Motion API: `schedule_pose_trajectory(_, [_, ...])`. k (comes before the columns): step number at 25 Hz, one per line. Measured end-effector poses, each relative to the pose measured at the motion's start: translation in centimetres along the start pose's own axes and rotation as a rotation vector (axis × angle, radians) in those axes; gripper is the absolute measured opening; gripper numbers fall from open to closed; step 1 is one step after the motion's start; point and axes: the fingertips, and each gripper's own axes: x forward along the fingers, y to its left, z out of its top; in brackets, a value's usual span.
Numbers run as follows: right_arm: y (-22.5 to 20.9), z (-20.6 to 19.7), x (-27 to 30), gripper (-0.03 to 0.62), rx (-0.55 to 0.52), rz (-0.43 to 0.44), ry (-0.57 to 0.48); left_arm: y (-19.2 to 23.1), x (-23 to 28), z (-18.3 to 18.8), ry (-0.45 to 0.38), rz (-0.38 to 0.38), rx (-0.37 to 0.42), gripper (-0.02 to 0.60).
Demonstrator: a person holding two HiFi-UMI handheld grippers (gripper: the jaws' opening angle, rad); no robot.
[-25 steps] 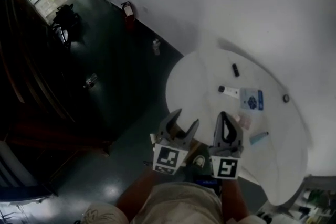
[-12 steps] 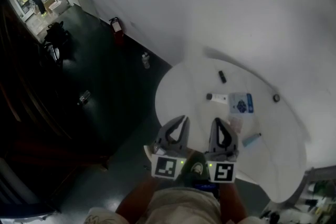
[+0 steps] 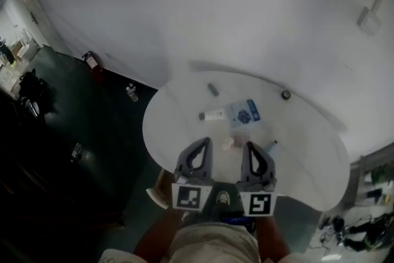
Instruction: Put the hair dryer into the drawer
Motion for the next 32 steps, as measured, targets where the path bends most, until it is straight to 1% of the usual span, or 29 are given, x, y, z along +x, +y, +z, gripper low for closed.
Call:
schedule_pose_trajectory(4, [-5.6,-0.7,-2.5,0.006,-0.006,-0.139,0.036,-4.4,3.5,-0.1,-0.014,-0.102,-0.022,0.002])
schedule_pose_trajectory(8, [-10.0,-1.3,-5.9,0.006,-0.012,-0.263,0.054,-9.0,5.3,-0.6,-0.003,-0.187,-0.046,0.002])
schedule_pose_trajectory(11, [-12.8,-1.5,-8.3,0.006,-0.016,-0.341,0.063,-12.5,6.5,-0.8,-0.007,-0.247,-0.051,0.000])
schedule_pose_trajectory(14, [-14.9,-2.0,-10.1,0.006,-0.008,-0.401,0.079,-15.4,7.4,-1.3,0.001,-0.301,-0.048,0.002])
schedule_pose_trajectory(17, [-16.4,-2.5,-11.4,0.006,-0.010,-0.433,0.095,-17.7,8.1,-1.4,0.001,-0.336,-0.053,0.000])
schedule_pose_trajectory(21, [-17.9,-2.8,-12.1,0.006,-0.002,-0.463,0.100,-19.5,8.9,-1.4,-0.016,-0.364,-0.041,0.000])
schedule_pose_trajectory(24, [-18.5,-2.9,-12.2,0.006,-0.009,-0.463,0.094,-19.8,9.3,-1.4,-0.026,-0.361,-0.046,0.002])
schedule_pose_trajectory(28, [-19.0,-3.2,-12.1,0.006,-0.002,-0.464,0.096,-19.8,9.6,-2.0,-0.007,-0.353,-0.042,0.000])
schedule_pose_trajectory(32, [-19.3,-3.5,-11.6,0.006,0.000,-0.456,0.095,-19.7,10.0,-2.3,-0.005,-0.348,-0.035,0.000])
